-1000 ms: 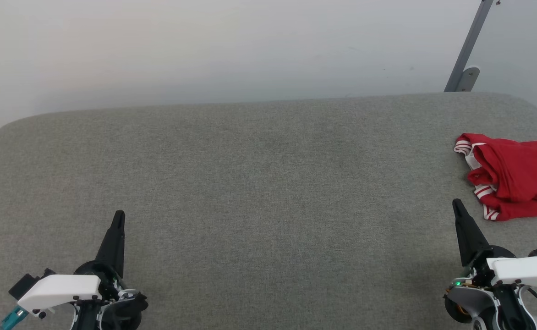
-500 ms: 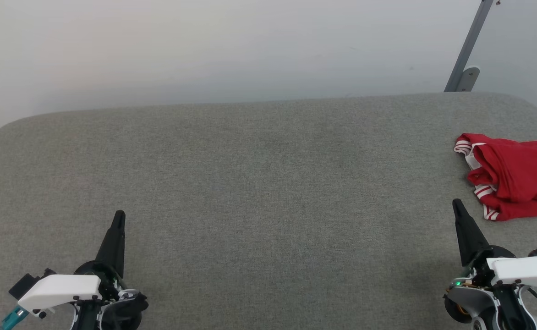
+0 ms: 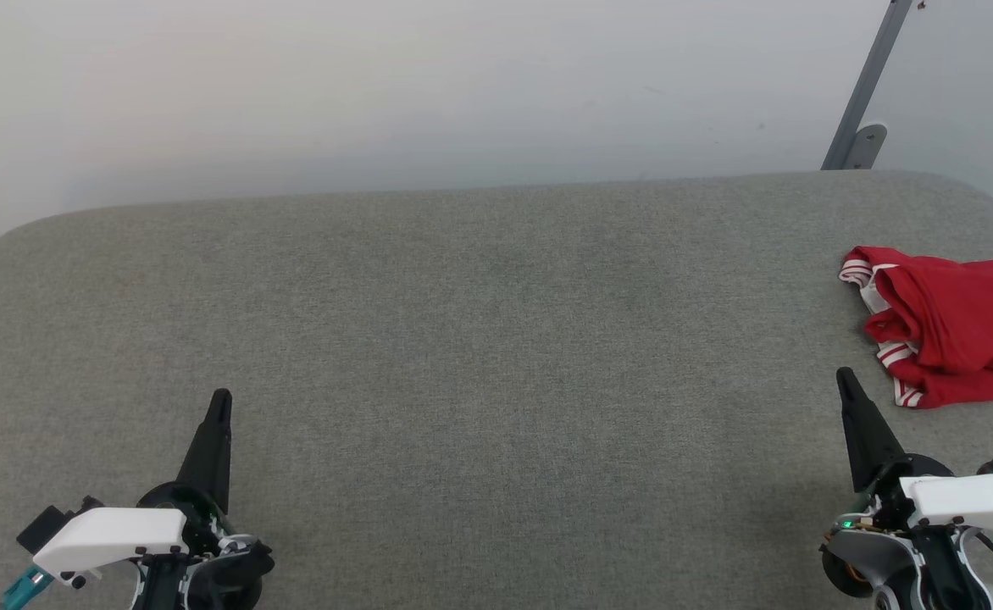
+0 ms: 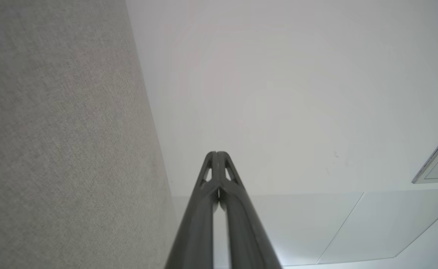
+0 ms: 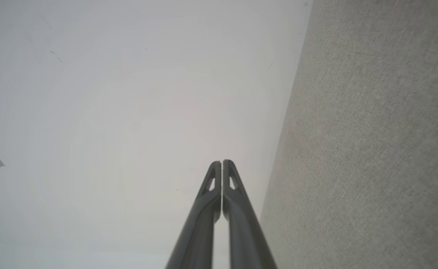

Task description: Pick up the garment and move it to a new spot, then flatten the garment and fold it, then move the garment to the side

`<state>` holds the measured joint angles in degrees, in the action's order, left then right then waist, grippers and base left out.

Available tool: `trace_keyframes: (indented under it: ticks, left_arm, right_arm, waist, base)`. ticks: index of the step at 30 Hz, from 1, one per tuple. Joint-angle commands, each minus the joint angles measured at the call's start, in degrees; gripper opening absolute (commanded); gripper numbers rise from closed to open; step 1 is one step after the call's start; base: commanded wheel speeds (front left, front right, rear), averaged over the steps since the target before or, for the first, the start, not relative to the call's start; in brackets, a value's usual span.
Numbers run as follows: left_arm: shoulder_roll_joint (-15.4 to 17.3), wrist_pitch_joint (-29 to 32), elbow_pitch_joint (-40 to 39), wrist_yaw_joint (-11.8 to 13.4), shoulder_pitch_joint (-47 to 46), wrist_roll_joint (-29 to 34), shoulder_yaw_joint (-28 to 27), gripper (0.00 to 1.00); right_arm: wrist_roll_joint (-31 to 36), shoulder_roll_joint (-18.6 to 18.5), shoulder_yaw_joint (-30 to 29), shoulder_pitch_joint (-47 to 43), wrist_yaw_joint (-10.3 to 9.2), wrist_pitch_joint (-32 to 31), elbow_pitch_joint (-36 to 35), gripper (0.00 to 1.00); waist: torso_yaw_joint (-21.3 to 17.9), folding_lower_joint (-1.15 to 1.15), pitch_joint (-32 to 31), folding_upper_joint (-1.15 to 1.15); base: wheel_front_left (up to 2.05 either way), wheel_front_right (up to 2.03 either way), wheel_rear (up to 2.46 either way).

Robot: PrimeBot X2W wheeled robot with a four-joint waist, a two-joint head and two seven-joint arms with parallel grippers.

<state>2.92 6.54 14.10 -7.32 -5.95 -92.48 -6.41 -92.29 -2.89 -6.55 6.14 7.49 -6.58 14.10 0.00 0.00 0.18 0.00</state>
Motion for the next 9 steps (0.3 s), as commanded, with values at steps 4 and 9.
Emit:
trace_keyframes:
  ticks: [4,9]
  left_arm:
    - [-0.04,0.14,0.00,-0.31,-0.70,0.09,-0.17,0.00]
    - [-0.04,0.15,0.00,-0.31,-0.70,0.10,-0.18,0.00]
  right_arm:
    - [-0.23,0.05,-0.05,0.22,0.00,-0.08,-0.15,0.00]
    - [-0.23,0.05,-0.04,0.22,0.01,-0.08,-0.15,0.00]
  waist:
    - [0.00,0.00,0.00,0.00]
    - [0.00,0.00,0.00,0.00]
  base:
    - [0.00,0.00,0.00]
    - [0.00,0.00,0.00]
